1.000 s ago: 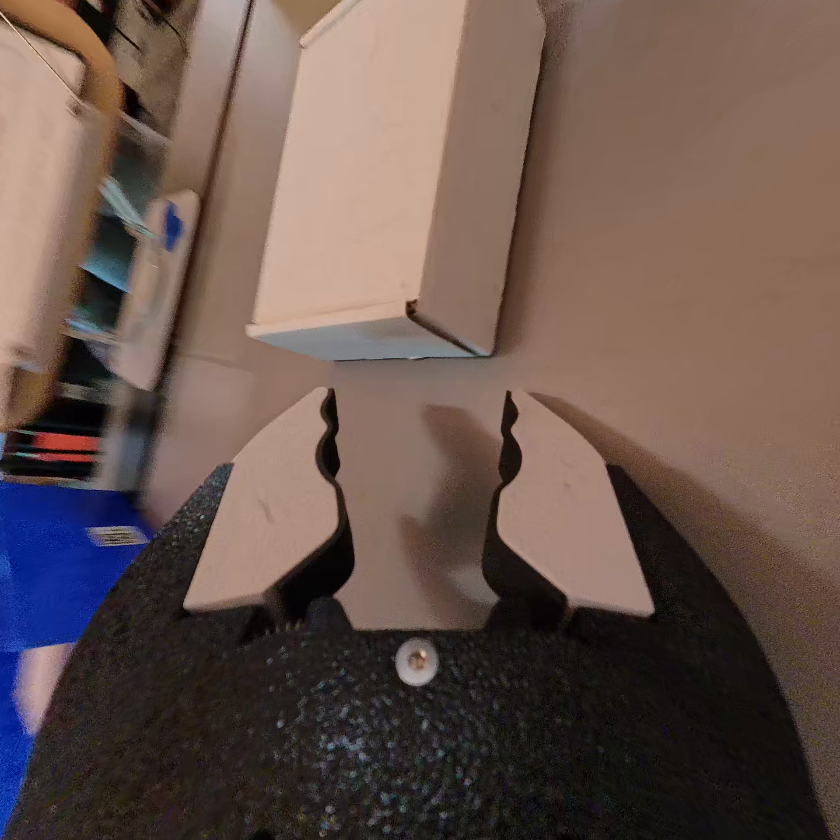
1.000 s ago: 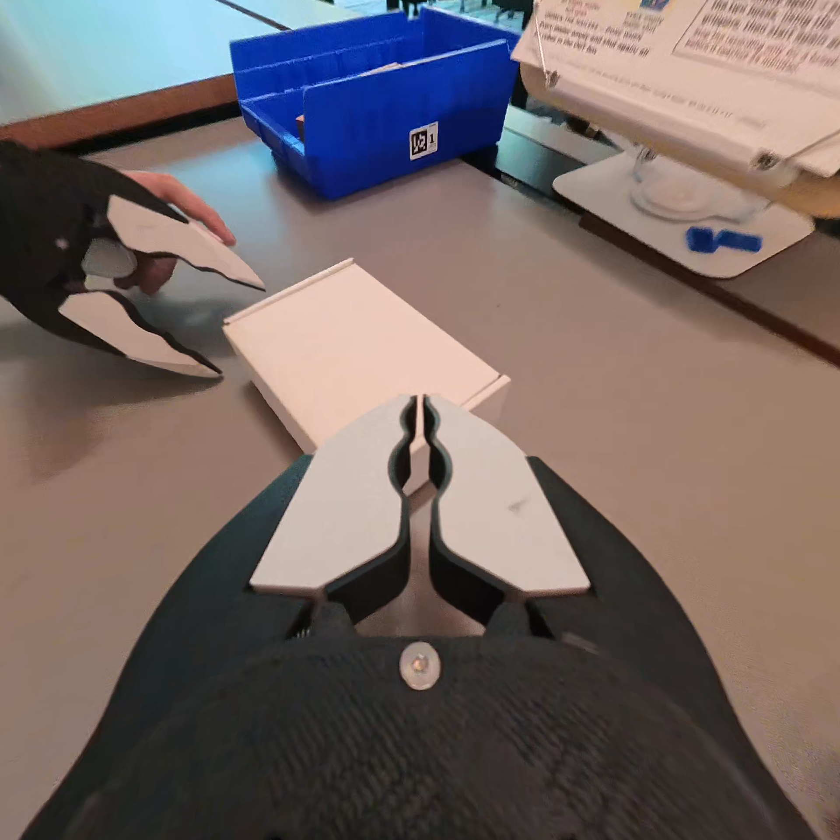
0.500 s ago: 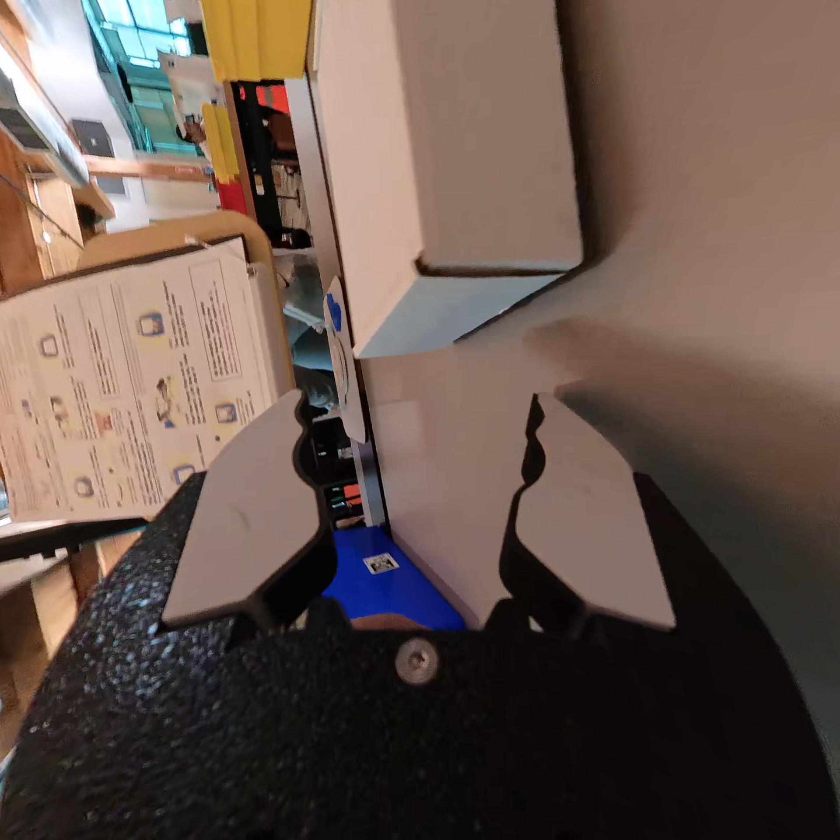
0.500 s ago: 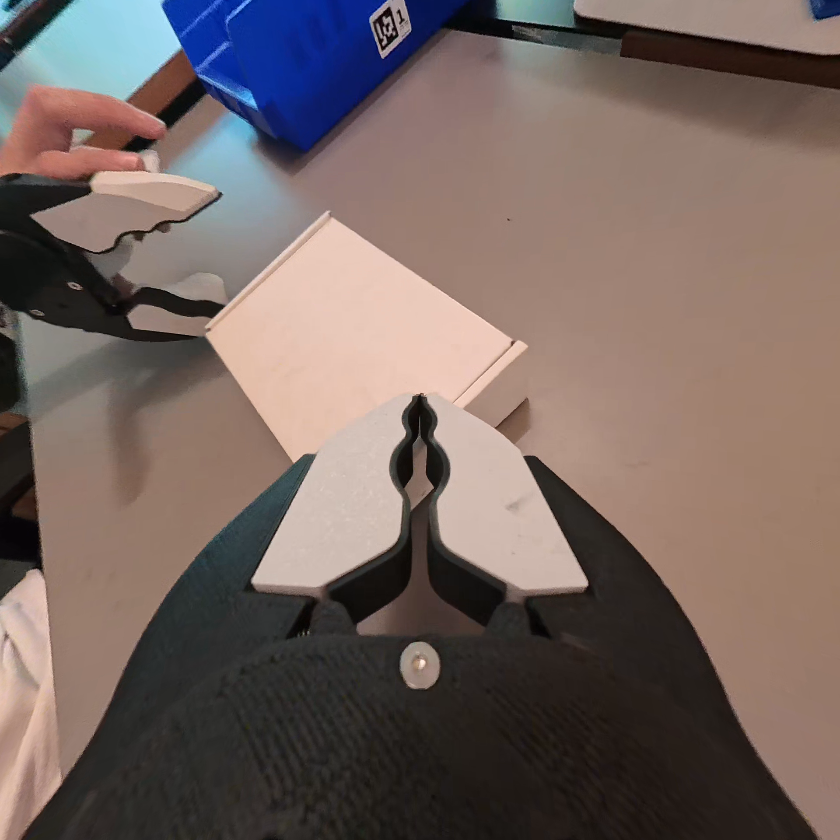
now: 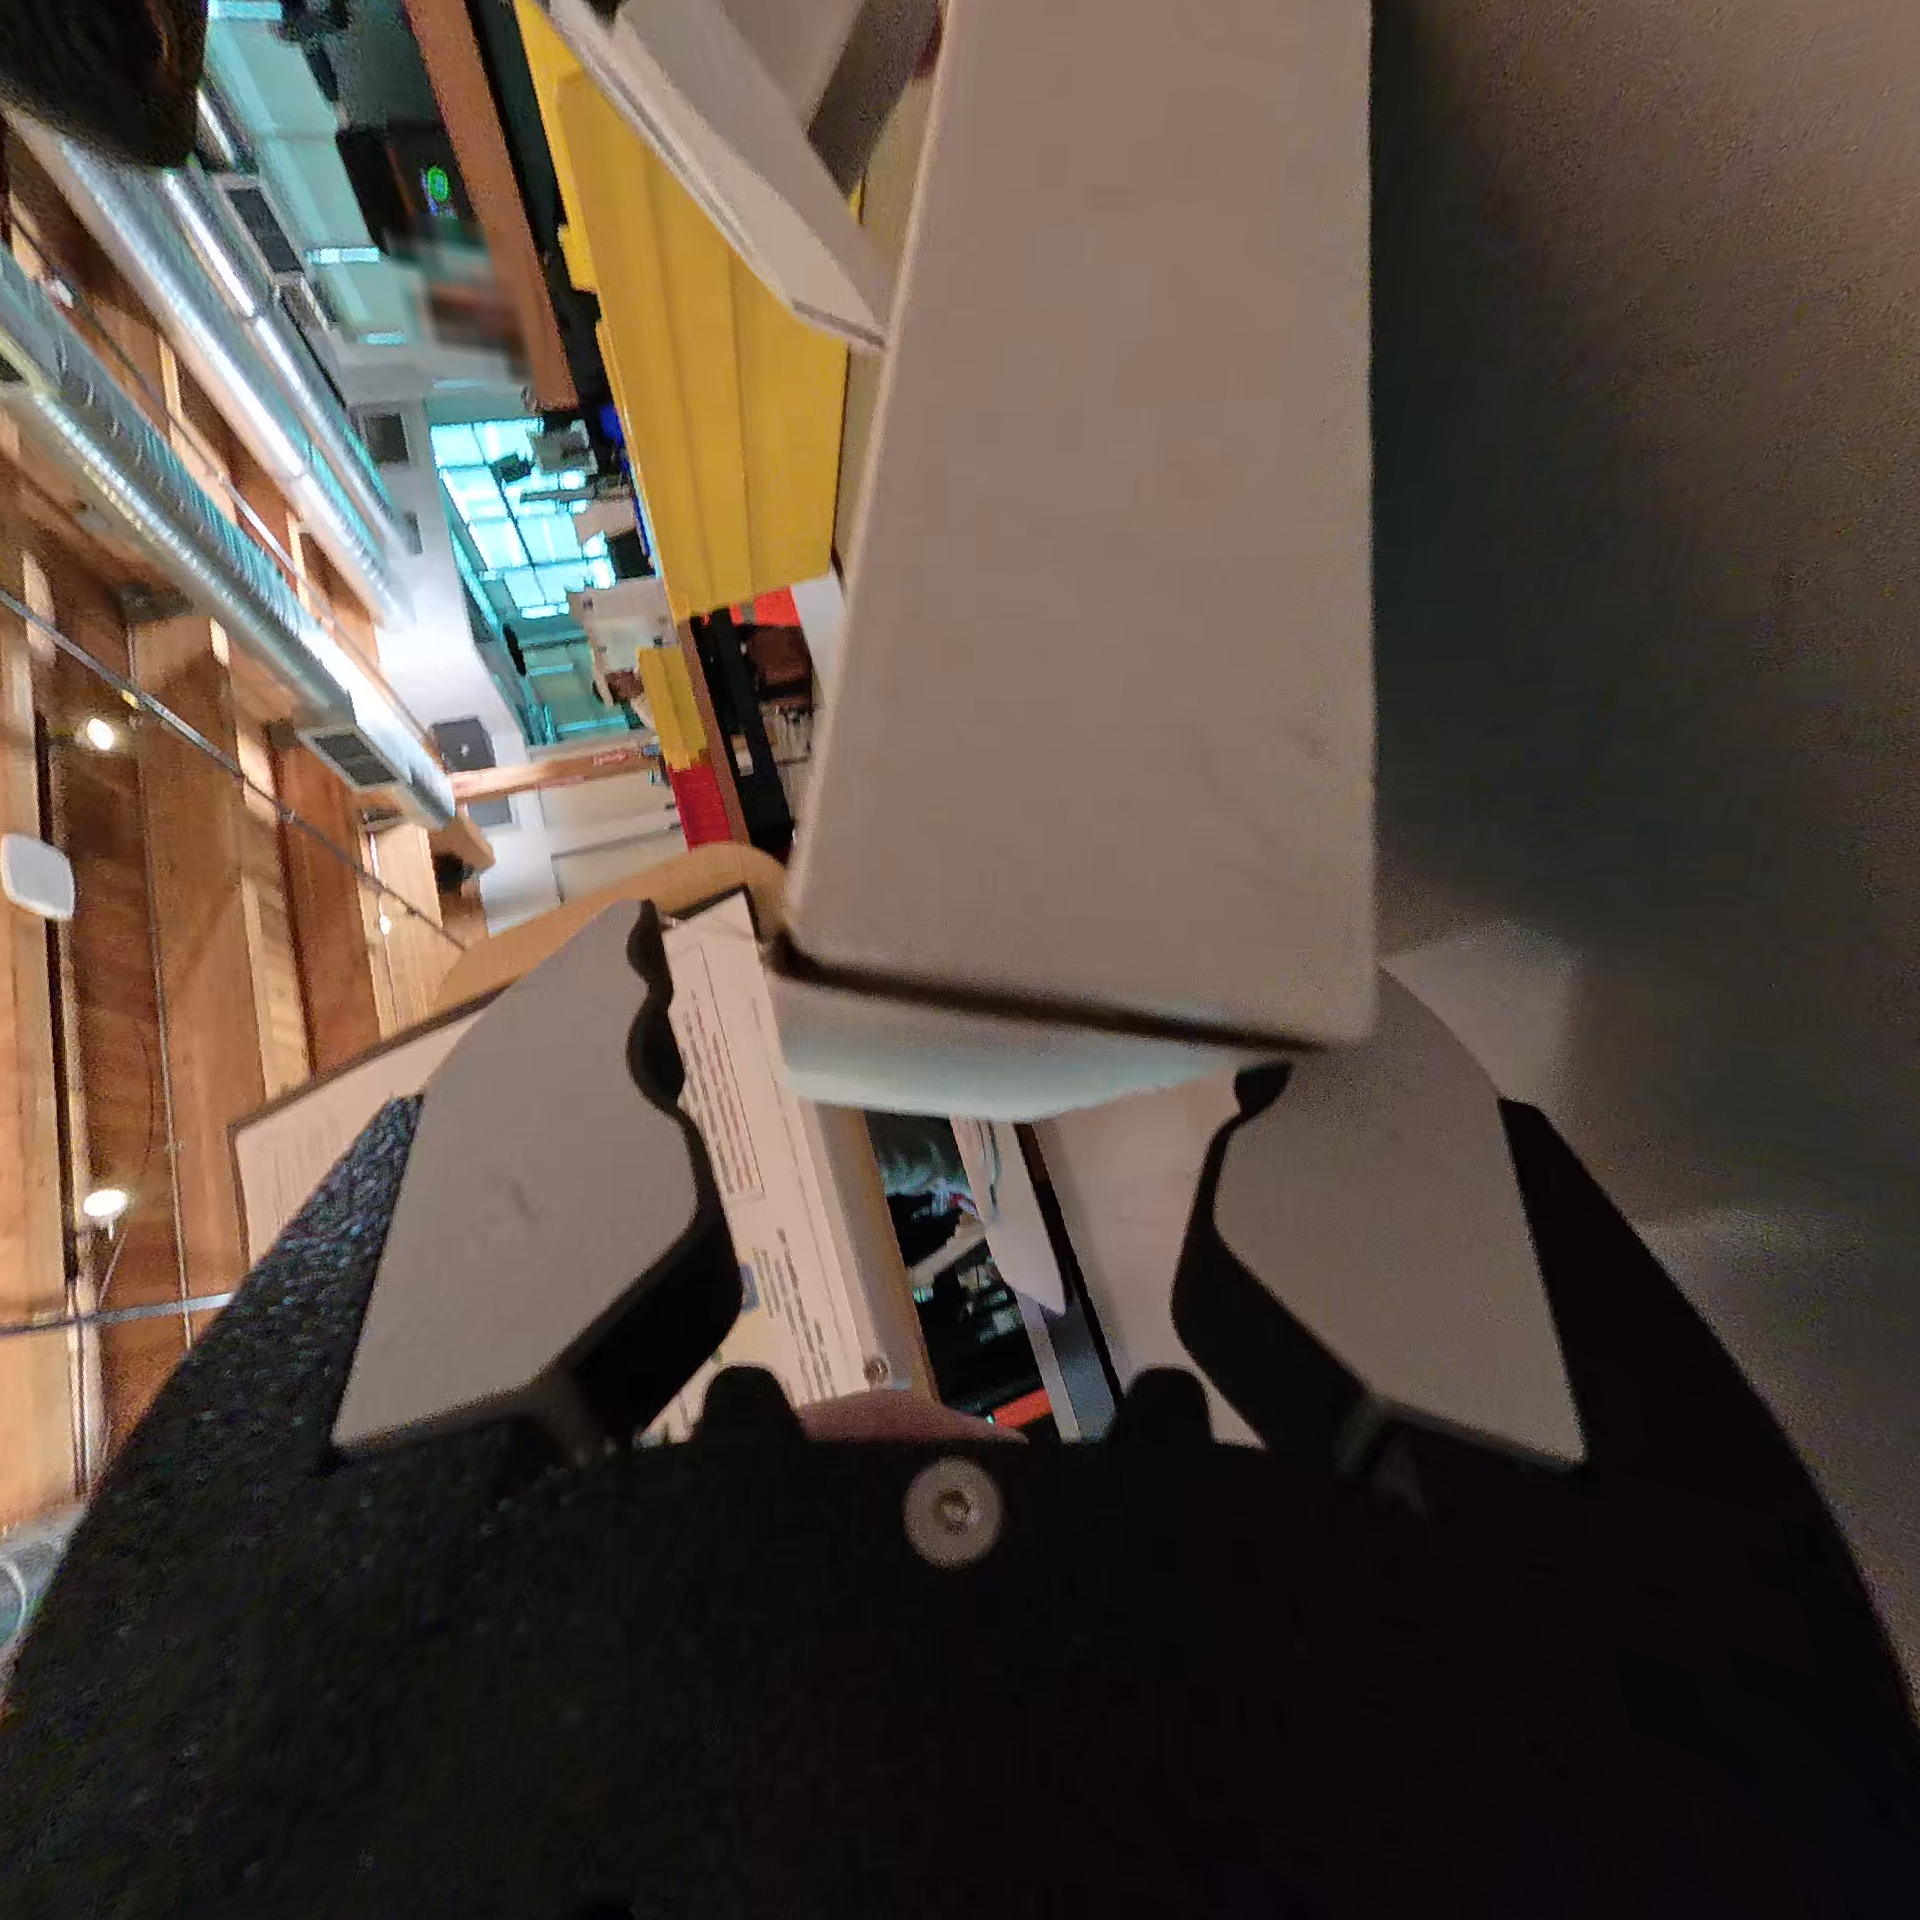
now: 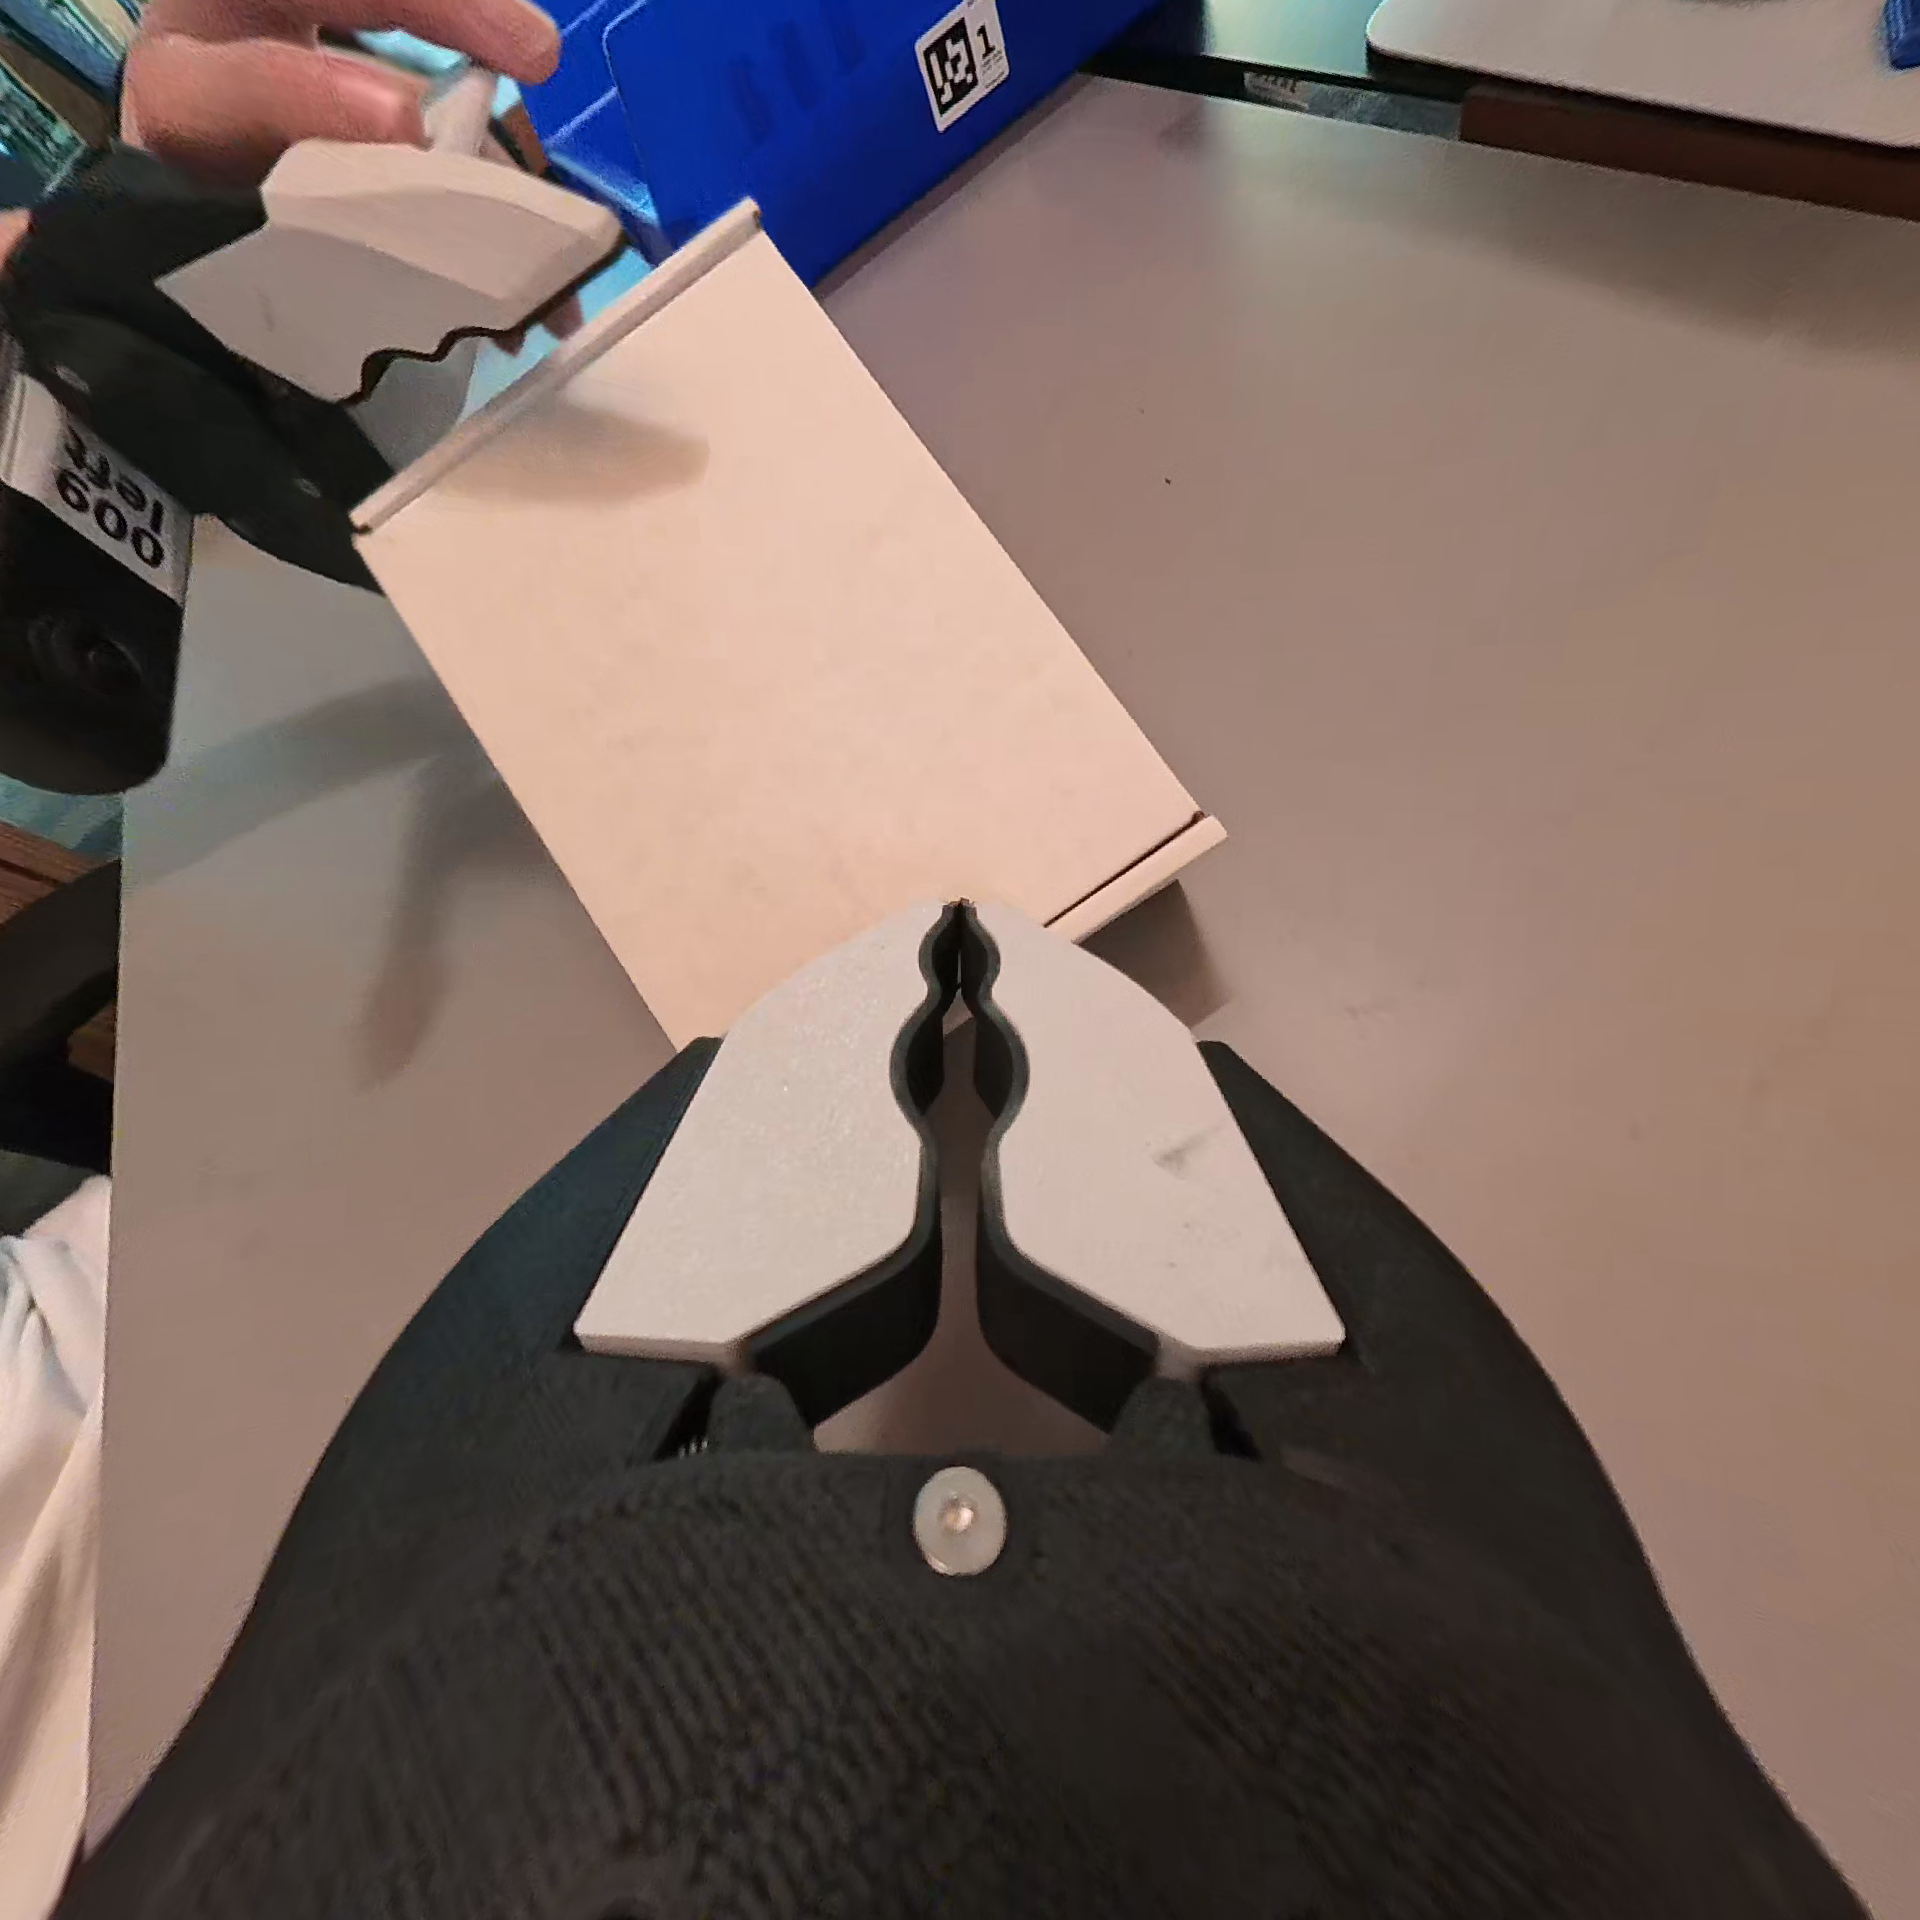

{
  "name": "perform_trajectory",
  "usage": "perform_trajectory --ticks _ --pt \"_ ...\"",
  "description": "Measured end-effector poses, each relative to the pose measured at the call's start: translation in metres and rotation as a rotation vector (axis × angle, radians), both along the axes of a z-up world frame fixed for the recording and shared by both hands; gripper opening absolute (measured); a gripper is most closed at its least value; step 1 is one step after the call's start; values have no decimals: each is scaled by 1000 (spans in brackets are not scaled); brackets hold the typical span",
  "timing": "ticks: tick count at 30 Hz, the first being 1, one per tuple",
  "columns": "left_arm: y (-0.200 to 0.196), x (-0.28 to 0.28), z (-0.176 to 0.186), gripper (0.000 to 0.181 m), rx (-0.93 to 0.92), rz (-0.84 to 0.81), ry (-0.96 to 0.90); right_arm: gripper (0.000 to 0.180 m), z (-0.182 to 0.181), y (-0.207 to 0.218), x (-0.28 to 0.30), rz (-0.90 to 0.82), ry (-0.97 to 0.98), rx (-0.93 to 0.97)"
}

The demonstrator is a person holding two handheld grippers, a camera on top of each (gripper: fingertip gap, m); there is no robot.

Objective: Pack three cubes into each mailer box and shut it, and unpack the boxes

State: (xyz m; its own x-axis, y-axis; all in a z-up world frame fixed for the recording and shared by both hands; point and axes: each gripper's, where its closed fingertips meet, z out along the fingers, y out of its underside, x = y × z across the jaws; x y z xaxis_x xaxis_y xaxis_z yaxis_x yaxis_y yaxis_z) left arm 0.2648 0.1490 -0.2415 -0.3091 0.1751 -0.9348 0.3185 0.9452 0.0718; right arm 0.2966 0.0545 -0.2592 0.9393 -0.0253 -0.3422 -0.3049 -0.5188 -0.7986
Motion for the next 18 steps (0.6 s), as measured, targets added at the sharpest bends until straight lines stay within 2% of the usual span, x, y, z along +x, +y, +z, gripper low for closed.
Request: perform_trajectory --ticks 1,3,6,10,13,15,18 --pt "-3 1 -2 101 36 -27 12 0 0 1 0 6 -11 -2" --pt "-4 1 -10 87 142 -76 25 0 0 1 0 15 -17 3" --pt "-2 1 -9 82 144 -43 25 0 0 1 0 18 -9 27" --pt "-1 -7 -12 79 117 32 17 35 2 -1 -4 39 -132 30" --pt "2 -13 -13 79 105 102 -5 59 29 1 -12 33 -337 168" --pt "5 -17 -15 78 79 152 -2 72 53 0 -27 48 -541 286" --pt "7 -20 -12 76 20 200 3 83 57 -2 -53 135 -878 274"
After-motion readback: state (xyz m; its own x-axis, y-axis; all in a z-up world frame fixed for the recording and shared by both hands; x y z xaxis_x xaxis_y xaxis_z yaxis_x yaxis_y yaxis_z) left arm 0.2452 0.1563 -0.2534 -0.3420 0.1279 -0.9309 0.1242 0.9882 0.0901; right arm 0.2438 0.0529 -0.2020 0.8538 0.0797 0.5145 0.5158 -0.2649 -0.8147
